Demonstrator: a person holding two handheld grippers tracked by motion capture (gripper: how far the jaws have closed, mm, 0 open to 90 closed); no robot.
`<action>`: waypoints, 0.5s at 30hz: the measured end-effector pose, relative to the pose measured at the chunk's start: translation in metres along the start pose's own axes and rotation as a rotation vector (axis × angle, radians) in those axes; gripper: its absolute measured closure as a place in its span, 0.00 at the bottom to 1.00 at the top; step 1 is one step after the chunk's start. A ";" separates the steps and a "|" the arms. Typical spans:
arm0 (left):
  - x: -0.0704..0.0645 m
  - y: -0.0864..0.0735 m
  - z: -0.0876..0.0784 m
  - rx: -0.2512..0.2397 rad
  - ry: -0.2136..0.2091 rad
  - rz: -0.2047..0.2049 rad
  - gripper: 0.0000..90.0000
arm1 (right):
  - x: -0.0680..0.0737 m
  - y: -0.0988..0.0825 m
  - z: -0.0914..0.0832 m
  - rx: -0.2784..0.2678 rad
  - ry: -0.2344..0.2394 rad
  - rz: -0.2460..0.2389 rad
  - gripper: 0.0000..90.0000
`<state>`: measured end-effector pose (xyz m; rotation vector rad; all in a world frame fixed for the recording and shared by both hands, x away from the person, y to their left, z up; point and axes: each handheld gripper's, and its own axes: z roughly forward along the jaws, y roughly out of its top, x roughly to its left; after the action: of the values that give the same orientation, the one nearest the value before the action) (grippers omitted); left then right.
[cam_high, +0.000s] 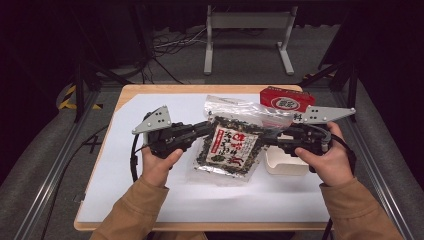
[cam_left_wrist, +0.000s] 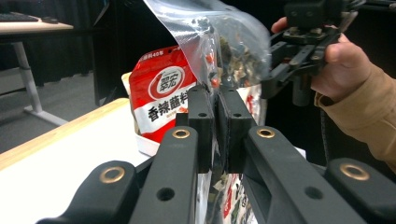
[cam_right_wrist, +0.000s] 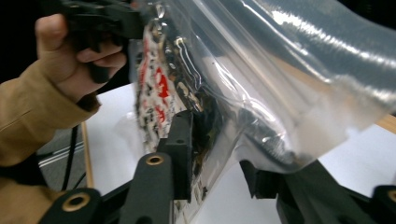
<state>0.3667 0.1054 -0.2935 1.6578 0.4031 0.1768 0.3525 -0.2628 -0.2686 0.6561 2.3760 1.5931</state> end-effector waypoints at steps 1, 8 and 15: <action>0.001 0.000 0.000 -0.001 0.002 -0.002 0.94 | 0.001 0.001 0.000 0.004 0.013 -0.004 0.79; 0.001 0.000 -0.001 -0.001 0.000 0.009 0.92 | 0.005 0.004 -0.003 0.007 0.071 -0.041 0.86; 0.006 0.002 -0.003 0.002 -0.020 -0.022 0.77 | 0.008 0.007 -0.013 0.018 0.090 -0.060 0.87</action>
<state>0.3714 0.1107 -0.2921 1.6548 0.4063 0.1439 0.3421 -0.2677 -0.2568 0.5219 2.4515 1.6104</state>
